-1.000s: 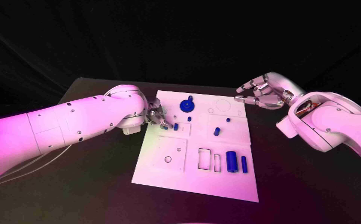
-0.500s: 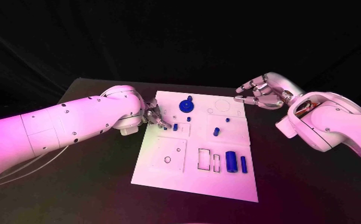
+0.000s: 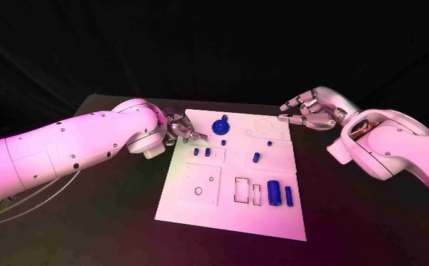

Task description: Assemble the parts on the task board

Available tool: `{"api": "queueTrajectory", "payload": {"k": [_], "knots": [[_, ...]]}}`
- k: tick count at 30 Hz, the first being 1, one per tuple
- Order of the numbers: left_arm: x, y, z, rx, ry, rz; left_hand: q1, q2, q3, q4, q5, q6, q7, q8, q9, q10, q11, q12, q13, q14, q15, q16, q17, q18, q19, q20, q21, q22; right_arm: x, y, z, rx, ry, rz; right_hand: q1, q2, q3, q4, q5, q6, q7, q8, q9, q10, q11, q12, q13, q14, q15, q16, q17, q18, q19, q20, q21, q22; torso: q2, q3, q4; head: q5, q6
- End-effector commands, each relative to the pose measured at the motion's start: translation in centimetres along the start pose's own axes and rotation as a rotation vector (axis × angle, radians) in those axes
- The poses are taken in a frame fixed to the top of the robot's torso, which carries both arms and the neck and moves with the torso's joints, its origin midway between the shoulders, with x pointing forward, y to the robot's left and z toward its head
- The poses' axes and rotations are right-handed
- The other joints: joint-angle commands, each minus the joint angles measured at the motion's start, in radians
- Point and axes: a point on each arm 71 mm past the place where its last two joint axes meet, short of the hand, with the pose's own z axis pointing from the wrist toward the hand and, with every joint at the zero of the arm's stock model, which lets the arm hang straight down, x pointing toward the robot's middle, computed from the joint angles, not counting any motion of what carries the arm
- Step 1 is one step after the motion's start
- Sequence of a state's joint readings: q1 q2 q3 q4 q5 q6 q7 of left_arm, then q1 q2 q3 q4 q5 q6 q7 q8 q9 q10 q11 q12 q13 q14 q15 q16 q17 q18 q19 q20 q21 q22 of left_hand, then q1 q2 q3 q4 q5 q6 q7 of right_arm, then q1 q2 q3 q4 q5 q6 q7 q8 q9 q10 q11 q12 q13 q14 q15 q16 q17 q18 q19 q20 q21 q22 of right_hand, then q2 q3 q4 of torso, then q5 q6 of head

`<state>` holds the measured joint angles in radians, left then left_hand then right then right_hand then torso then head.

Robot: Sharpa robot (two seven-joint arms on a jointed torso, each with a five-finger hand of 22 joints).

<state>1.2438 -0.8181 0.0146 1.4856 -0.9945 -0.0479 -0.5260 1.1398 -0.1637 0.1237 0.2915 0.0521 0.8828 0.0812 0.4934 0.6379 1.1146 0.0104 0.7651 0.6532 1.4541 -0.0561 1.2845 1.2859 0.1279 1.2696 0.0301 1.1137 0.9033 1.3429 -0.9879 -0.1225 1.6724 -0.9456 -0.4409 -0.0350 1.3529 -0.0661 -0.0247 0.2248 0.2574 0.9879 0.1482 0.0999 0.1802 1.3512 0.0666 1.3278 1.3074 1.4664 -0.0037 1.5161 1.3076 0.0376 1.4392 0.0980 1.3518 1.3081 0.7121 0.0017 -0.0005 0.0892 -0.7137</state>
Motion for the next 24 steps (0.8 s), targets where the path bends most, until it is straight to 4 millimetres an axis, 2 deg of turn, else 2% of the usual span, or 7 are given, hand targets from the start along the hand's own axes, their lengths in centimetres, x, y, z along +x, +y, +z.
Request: {"api": "queueTrajectory", "payload": {"k": [1, 5, 9, 13, 19, 21, 24], "knots": [[-0.6, -1.7, -0.3, 0.189, -0.088, -0.13, 0.05, 0.005, -0.027, -0.006, 0.001, -0.073, 0.044, -0.043, -0.038, -0.095, 0.042, -0.046, -0.03, -0.119, 0.038, -0.284, -0.198, 0.048, -0.152, 0.034, -0.251, -0.282, 0.0, 0.0, 0.0, -0.005, 0.002, -0.008, -0.01, -0.001, -0.005, 0.0, 0.005, -0.001, -0.003, 0.005, 0.001, -0.002, -0.003, -0.007, 0.002, 0.076, -0.006, -0.005, 0.148, 0.021, -0.007, 0.0, -0.007, 0.094, 0.0, -0.001, 0.0007, -0.006, 0.003], [-0.3, -3.0, -0.3, 0.326, -0.163, -0.068, 0.2, 0.025, 0.008, -0.048, 0.001, -0.104, 0.07, -0.082, -0.095, -0.19, 0.069, -0.106, -0.08, -0.244, 0.064, -0.517, -0.391, 0.053, -0.174, 0.064, -0.344, -0.343, 0.0, 0.0, 0.0, -0.007, 0.002, -0.007, -0.011, -0.001, -0.005, 0.0, 0.006, -0.001, -0.003, 0.005, 0.001, -0.01, -0.003, -0.016, -0.008, 0.073, -0.006, -0.011, 0.136, 0.024, -0.015, 0.0, -0.02, 0.086, 0.001, -0.0012, 0.0008, -0.013, 0.006], [0.7, -4.8, -0.1, 0.462, -0.234, 0.059, 0.345, 0.021, 0.099, -0.083, 0.004, -0.053, 0.07, -0.139, -0.195, -0.197, 0.065, -0.189, -0.18, -0.247, 0.064, -0.551, -0.444, 0.059, -0.143, 0.063, -0.4, -0.386, 0.1, 0.1, 0.0, -0.01, 0.003, -0.006, -0.008, 0.001, -0.007, -0.002, 0.007, -0.002, -0.003, 0.006, 0.002, -0.027, -0.004, -0.034, -0.026, 0.068, -0.006, -0.022, 0.118, 0.028, -0.025, 0.0, -0.037, 0.073, 0.002, -0.0032, -0.001, -0.016, 0.008], [2.1, -6.0, 0.5, 0.527, -0.252, 0.201, 0.372, -0.018, 0.151, -0.082, 0.001, -0.012, 0.057, -0.198, -0.288, -0.166, 0.063, -0.244, -0.267, -0.229, 0.058, -0.549, -0.475, 0.056, -0.111, 0.058, -0.419, -0.404, 0.1, 0.1, 0.0, -0.014, 0.005, -0.006, -0.006, 0.003, -0.009, -0.003, 0.007, -0.003, -0.003, 0.006, 0.002, -0.052, -0.004, -0.065, -0.056, 0.063, -0.006, -0.032, 0.101, 0.032, -0.036, 0.0, -0.057, 0.06, 0.002, -0.0016, -0.0029, -0.02, 0.01], [3.5, -6.8, 1.5, 0.531, -0.238, 0.352, 0.37, -0.042, 0.181, -0.084, 0.0, 0.03, 0.051, -0.228, -0.348, -0.152, 0.061, -0.277, -0.327, -0.155, 0.052, -0.422, -0.396, 0.056, -0.071, 0.053, -0.406, -0.399, 0.2, 0.2, 0.0, -0.018, 0.005, -0.005, -0.002, 0.006, -0.012, -0.004, 0.007, -0.005, -0.004, 0.007, 0.003, -0.093, -0.005, -0.121, -0.112, 0.059, -0.008, -0.044, 0.085, 0.036, -0.045, -0.001, -0.077, 0.048, 0.002, -0.0011, -0.0016, -0.025, 0.011], [3.9, -7.0, 1.9, 0.525, -0.231, 0.399, 0.364, -0.048, 0.191, -0.083, -0.001, 0.047, 0.049, -0.236, -0.366, -0.142, 0.059, -0.286, -0.346, -0.11, 0.049, -0.336, -0.333, 0.056, -0.049, 0.049, -0.388, -0.389, 0.2, 0.2, 0.0, -0.019, 0.005, -0.005, -0.002, 0.006, -0.013, -0.004, 0.008, -0.005, -0.004, 0.007, 0.003, -0.097, -0.005, -0.126, -0.117, 0.059, -0.008, -0.045, 0.084, 0.036, -0.045, -0.001, -0.08, 0.046, 0.002, -0.0013, -0.0019, -0.026, 0.011], [4.3, -7.2, 2.3, 0.514, -0.219, 0.44, 0.345, -0.059, 0.19, -0.077, -0.001, 0.066, 0.046, -0.244, -0.383, -0.141, 0.059, -0.301, -0.366, -0.075, 0.049, -0.264, -0.281, 0.042, -0.008, 0.048, -0.309, -0.302, 0.2, 0.2, 0.0, -0.02, 0.005, -0.004, -0.001, 0.006, -0.013, -0.004, 0.008, -0.005, -0.004, 0.007, 0.003, -0.1, -0.006, -0.132, -0.123, 0.058, -0.008, -0.046, 0.083, 0.037, -0.046, -0.002, -0.082, 0.045, 0.002, -0.0009, -0.0011, -0.029, 0.011]]}}
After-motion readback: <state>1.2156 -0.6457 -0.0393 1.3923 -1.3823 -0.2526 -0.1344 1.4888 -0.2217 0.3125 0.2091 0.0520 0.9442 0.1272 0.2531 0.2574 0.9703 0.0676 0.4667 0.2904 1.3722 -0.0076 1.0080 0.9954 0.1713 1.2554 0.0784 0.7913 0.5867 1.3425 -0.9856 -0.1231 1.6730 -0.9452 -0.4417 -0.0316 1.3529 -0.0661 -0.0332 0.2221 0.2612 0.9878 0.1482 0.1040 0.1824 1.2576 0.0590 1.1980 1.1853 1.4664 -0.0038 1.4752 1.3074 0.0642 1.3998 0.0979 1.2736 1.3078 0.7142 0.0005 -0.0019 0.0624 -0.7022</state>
